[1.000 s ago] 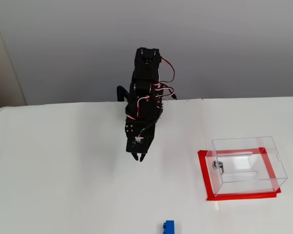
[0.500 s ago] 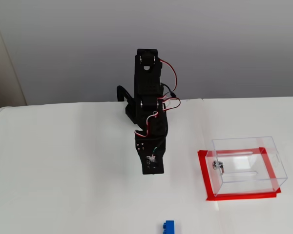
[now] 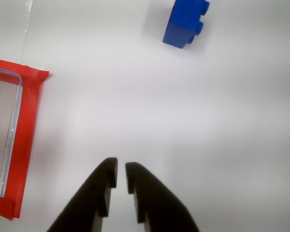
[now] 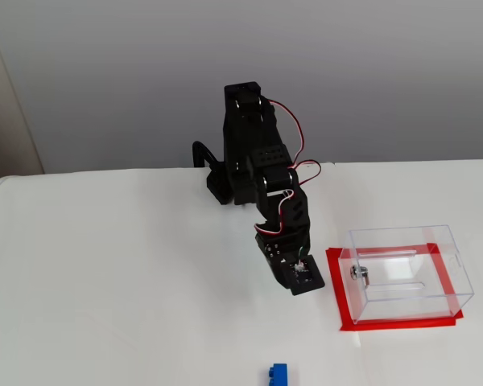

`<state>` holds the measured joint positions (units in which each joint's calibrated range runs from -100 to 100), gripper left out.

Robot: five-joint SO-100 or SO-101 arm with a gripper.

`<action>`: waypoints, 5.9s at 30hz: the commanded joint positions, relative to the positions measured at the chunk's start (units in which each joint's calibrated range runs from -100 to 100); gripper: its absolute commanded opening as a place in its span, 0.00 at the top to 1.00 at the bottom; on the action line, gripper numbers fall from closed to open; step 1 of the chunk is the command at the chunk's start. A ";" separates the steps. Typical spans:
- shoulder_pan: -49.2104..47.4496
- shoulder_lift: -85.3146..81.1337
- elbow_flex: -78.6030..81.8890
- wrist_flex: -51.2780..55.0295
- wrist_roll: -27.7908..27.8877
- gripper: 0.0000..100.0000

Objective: Pick the blue lego brick and place it into the transparent box

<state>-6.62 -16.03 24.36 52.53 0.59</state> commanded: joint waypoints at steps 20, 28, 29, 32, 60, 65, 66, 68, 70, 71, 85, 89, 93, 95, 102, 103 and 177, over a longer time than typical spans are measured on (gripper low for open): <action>4.52 19.04 -30.60 -0.05 -1.73 0.98; 10.95 19.72 -30.87 -0.05 -7.79 0.97; 11.69 19.72 -30.78 -0.05 -8.05 0.95; 13.24 19.89 -30.69 -0.22 -7.89 0.87; 9.03 39.06 -47.33 -0.83 -6.95 0.78; 8.21 41.44 -49.68 -0.83 -6.95 0.78; 8.14 42.12 -50.22 -0.83 -6.95 0.78; 7.47 43.48 -51.39 -0.83 -6.95 0.78; 7.03 44.58 -52.30 -0.83 -6.95 0.78; 6.73 45.09 -52.66 -0.83 -7.01 0.78; 4.52 51.03 -57.27 -0.74 -8.00 0.78; 4.74 51.88 -57.54 -0.74 -8.00 0.78; 5.11 52.30 -57.54 -0.74 -8.00 0.78; 5.18 52.89 -58.18 -0.74 -8.00 0.78; 5.18 56.29 -61.70 -0.13 -8.00 0.78; 5.18 56.63 -61.97 -0.13 -8.00 0.78; 2.45 15.47 -55.10 19.01 -7.37 0.98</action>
<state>-3.63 5.79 -32.66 71.29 -6.99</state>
